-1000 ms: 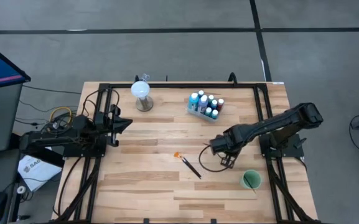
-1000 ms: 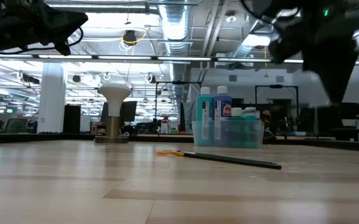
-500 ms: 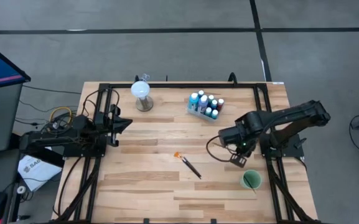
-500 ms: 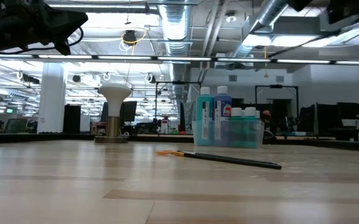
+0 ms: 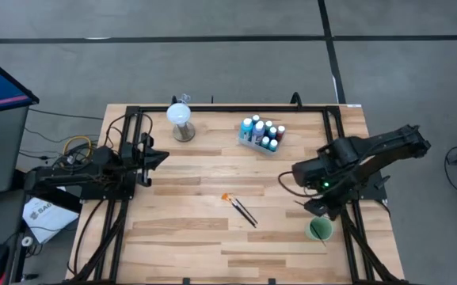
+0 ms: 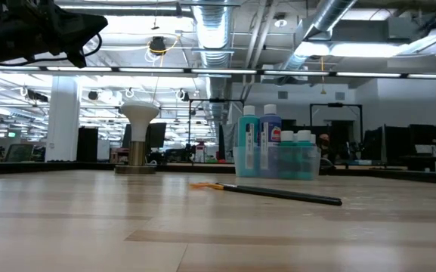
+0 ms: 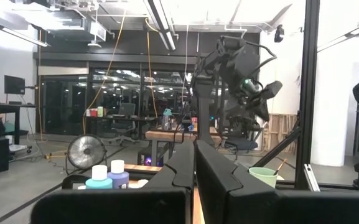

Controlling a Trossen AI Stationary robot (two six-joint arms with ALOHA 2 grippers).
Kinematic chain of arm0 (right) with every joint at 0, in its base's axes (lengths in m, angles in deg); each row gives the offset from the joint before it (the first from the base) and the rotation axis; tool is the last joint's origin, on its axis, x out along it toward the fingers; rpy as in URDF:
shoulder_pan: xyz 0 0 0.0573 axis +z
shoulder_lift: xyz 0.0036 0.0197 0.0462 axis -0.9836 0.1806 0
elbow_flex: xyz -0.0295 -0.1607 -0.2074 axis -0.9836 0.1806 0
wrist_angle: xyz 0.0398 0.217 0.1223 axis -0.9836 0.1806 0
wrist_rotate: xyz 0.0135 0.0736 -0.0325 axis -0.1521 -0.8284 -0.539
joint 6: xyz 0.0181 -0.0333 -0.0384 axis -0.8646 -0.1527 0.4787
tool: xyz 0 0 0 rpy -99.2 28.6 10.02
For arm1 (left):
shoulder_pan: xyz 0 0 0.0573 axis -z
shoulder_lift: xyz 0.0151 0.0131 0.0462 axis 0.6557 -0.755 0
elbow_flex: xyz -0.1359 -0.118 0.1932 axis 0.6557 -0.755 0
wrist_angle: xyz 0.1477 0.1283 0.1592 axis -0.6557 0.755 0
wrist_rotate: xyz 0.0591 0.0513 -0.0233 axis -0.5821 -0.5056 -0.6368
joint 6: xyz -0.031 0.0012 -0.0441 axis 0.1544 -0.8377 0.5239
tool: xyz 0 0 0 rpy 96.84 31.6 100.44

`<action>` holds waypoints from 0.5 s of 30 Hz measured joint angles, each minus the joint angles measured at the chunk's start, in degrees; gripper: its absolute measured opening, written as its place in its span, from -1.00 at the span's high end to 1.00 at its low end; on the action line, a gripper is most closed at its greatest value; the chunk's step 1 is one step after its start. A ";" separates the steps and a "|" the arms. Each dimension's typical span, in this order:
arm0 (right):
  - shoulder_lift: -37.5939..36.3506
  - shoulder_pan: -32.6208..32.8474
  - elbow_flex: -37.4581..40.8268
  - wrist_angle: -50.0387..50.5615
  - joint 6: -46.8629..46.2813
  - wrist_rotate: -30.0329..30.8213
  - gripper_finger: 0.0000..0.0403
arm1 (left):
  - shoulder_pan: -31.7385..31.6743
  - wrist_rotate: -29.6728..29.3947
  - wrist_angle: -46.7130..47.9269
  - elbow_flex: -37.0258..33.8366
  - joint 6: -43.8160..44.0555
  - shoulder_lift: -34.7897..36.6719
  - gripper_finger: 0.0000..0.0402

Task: Pick & Place Paint Supplies
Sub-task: Put the right eyeshadow brush into the green cup

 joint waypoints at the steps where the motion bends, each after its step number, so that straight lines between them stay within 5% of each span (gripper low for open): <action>1: -0.75 0.69 0.00 -0.03 -2.36 -1.30 1.00 | -0.02 0.00 -0.03 -0.02 -0.01 -0.04 0.99; 15: -6.19 11.54 -0.02 -1.32 -27.89 -14.35 1.00 | 0.00 0.00 -0.14 -0.02 -0.02 -0.09 0.99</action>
